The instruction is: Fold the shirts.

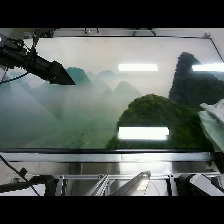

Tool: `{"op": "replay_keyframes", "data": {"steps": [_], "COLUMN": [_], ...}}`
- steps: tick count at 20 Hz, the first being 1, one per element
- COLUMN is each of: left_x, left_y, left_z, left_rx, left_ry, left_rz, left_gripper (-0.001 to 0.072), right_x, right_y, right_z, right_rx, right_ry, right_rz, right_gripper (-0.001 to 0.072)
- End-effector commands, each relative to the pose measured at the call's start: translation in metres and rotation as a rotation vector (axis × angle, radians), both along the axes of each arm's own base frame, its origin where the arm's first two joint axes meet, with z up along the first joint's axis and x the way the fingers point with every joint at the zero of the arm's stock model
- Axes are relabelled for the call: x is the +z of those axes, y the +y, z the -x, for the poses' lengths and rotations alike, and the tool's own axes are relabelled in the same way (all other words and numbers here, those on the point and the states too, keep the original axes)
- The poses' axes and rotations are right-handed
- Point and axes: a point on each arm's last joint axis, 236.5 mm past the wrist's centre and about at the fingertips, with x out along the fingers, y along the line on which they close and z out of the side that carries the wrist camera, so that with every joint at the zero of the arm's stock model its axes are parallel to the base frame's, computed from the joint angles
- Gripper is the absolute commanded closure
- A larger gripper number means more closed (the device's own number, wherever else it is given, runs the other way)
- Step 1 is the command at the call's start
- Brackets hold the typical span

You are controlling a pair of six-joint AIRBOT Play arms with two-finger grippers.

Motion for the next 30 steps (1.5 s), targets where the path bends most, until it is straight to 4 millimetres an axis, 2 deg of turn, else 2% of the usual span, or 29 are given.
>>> {"op": "replay_keyframes", "data": {"steps": [1,2,3,4,5,6,8,9,11,12,13,14,15,16,17,18,19,20,22,24,26,28,30], "left_x": [0.0,0.0,0.0,0.0,0.0,0.0,0.0,0.001,0.002,0.004,0.005,0.006,0.009,0.015,0.022,0.027,0.032,0.033,0.029,0.014,-0.012,-0.042,-0.065], "left_y": [0.0,0.0,0.0,0.0,0.0,0.0,0.0,-0.001,-0.002,-0.002,-0.003,-0.003,-0.006,-0.011,-0.017,-0.018,-0.02,-0.023,-0.024,-0.027,-0.029,-0.028,-0.026], "left_z": [0.001,0.001,0.001,0.0,0.001,0.001,-0.001,-0.005,-0.015,-0.022,-0.027,-0.03,-0.03,-0.028,-0.025,-0.022,-0.015,-0.005,0.029,0.067,0.1,0.122,0.14], "left_rx": [-0.007,-0.008,-0.01,-0.012,-0.013,-0.013,-0.009,0.003,0.028,0.046,0.063,0.072,0.07,0.063,0.054,0.05,0.043,0.043,0.037,0.044,0.067,0.09,0.1], "left_ry": [-0.001,-0.003,-0.005,-0.008,-0.008,-0.007,-0.012,-0.025,-0.061,-0.083,-0.1,-0.109,-0.11,-0.105,-0.104,-0.111,-0.116,-0.104,-0.059,-0.018,0.032,0.077,0.125], "left_rz": [-0.001,-0.001,-0.001,-0.001,0.0,-0.001,0.001,0.003,0.01,0.015,0.019,0.022,0.039,0.075,0.106,0.116,0.115,0.112,0.11,0.11,0.108,0.102,0.093], "left_gripper": [0.069,0.069,0.0689,0.069,0.069,0.069,0.069,0.069,0.0689,0.069,0.069,0.069,0.0689,0.069,0.069,0.0691,0.0691,0.0691,0.0691,0.0691,0.0691,0.0691,0.069], "right_x": [-0.041,-0.052,-0.06,-0.065,-0.067,-0.067,-0.056,-0.045,-0.01,0.011,0.035,0.057,0.07,0.071,0.071,0.072,0.072,0.075,0.087,0.085,0.056,0.008,-0.031], "right_y": [0.014,0.018,0.021,0.021,0.02,0.018,0.009,0.003,-0.002,0.006,0.022,0.041,0.062,0.081,0.102,0.124,0.152,0.18,0.246,0.309,0.348,0.376,0.406], "right_z": [0.038,0.043,0.045,0.046,0.045,0.043,0.023,0.001,-0.062,-0.1,-0.137,-0.164,-0.182,-0.191,-0.201,-0.209,-0.215,-0.218,-0.217,-0.2,-0.18,-0.165,-0.148], "right_rx": [-0.044,-0.043,-0.041,-0.04,-0.033,-0.033,-0.021,-0.008,0.02,0.05,0.118,0.21,0.269,0.325,0.426,0.514,0.603,0.685,0.92,1.111,1.26,1.35,1.395], "right_ry": [0.113,0.135,0.149,0.157,0.157,0.151,0.07,-0.024,-0.304,-0.475,-0.652,-0.779,-0.847,-0.847,-0.84,-0.832,-0.827,-0.828,-0.844,-0.84,-0.772,-0.702,-0.669], "right_rz": [-0.096,-0.117,-0.136,-0.142,-0.147,-0.144,-0.107,-0.076,-0.04,-0.054,-0.082,-0.107,-0.147,-0.174,-0.181,-0.199,-0.225,-0.245,-0.257,-0.284,-0.242,-0.213,-0.276], "right_gripper": [0.0696,0.0691,0.0634,0.0344,0.0009,0.001,0.001,0.001,0.0009,0.001,0.0009,0.001,0.0014,0.0126,0.0501,0.0681,0.0696,0.0696,0.0696,0.0696,0.0696,0.0697,0.0696]}}
